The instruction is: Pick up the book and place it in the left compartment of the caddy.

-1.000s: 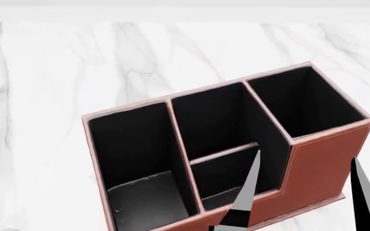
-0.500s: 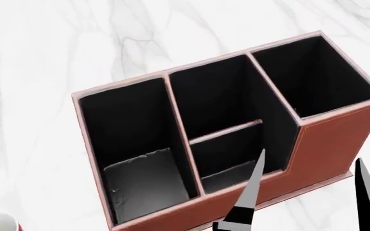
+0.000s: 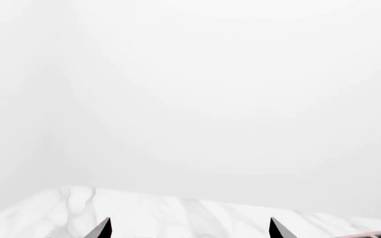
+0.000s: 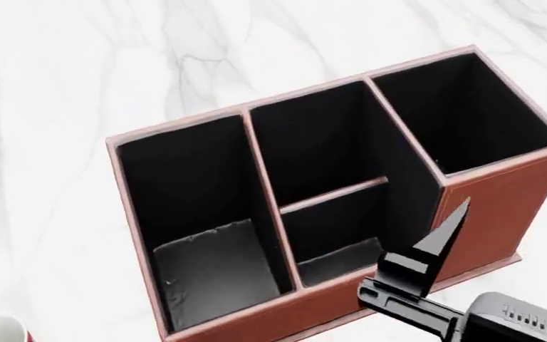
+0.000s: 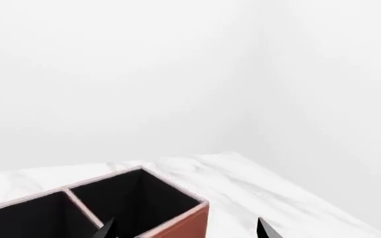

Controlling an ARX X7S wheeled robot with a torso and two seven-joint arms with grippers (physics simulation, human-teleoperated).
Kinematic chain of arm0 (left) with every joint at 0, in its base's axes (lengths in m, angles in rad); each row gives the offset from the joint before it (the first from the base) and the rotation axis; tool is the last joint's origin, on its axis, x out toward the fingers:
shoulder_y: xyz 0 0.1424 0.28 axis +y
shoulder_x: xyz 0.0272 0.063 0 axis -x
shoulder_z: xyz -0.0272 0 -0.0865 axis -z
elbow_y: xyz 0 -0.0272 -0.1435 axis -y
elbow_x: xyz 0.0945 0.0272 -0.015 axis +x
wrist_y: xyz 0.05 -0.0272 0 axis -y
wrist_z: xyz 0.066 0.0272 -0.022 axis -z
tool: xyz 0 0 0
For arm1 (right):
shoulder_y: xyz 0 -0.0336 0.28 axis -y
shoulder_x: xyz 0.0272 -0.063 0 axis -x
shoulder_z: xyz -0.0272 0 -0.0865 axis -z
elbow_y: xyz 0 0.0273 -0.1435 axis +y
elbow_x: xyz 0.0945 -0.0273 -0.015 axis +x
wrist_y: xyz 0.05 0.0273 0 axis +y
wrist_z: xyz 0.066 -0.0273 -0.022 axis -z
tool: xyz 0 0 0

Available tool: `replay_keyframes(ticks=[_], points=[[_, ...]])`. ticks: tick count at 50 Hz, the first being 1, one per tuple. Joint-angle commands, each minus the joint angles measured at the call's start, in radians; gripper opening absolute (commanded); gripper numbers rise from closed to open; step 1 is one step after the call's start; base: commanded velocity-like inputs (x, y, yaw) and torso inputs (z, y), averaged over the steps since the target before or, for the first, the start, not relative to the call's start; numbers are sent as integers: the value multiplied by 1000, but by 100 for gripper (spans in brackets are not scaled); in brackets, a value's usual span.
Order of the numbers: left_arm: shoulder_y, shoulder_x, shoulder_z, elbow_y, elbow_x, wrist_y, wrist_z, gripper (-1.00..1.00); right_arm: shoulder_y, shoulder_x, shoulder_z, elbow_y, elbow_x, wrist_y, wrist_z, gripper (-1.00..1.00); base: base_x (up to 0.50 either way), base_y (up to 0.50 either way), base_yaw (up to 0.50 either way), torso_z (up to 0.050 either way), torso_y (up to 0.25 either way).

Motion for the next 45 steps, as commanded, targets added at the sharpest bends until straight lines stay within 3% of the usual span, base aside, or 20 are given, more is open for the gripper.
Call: replay_keyframes(ticks=[1,19,27,45], points=[[4,1,-11,-10,-26,11,-6,100,121,-55,12,40,-75,152,127,100,0,0,0,0,0],[16,-6,-22,-15,-50,31,-6,100,246,-115,92,160,4,96,366,100,0,0,0,0,0],[15,-14,-30,-14,-62,32,-10,100,294,-127,168,220,161,83,537,100,0,0,0,0,0],[12,-25,-32,-10,-79,37,-17,100,355,-121,174,366,369,3,866,100,0,0,0,0,0]])
